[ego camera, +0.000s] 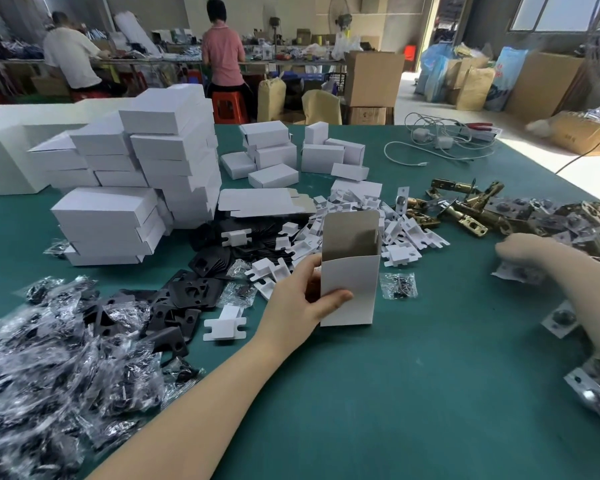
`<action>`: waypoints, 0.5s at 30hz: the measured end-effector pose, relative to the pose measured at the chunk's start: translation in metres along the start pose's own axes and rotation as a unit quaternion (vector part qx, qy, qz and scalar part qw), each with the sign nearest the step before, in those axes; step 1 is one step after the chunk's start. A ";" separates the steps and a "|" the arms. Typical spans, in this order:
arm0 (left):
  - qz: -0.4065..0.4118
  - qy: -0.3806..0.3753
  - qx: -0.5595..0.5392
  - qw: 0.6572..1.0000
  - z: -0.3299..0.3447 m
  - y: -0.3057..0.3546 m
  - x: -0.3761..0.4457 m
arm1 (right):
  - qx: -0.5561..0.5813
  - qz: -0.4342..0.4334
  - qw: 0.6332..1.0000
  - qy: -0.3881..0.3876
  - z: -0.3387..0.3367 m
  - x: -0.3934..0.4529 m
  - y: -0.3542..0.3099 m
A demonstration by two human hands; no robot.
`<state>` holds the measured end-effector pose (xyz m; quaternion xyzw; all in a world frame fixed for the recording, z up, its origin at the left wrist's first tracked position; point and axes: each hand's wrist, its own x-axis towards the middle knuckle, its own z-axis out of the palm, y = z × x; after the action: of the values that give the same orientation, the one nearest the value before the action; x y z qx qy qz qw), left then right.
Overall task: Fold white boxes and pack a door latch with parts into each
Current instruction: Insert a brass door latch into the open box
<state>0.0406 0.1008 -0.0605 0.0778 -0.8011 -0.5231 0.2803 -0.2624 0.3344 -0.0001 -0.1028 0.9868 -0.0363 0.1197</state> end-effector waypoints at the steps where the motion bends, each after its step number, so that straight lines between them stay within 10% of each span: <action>1: 0.000 0.001 0.000 1.000 0.000 0.000 0.000 | -0.001 -0.007 1.000 0.003 -0.001 -0.002 0.000; 15: -0.002 -0.006 -0.021 1.000 -0.001 0.001 0.000 | 0.041 -0.020 0.999 -0.019 -0.011 -0.020 0.007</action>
<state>0.0415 0.1007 -0.0597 0.0706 -0.7917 -0.5405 0.2759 -0.2474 0.3461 0.0145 -0.1180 0.9799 -0.0771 0.1414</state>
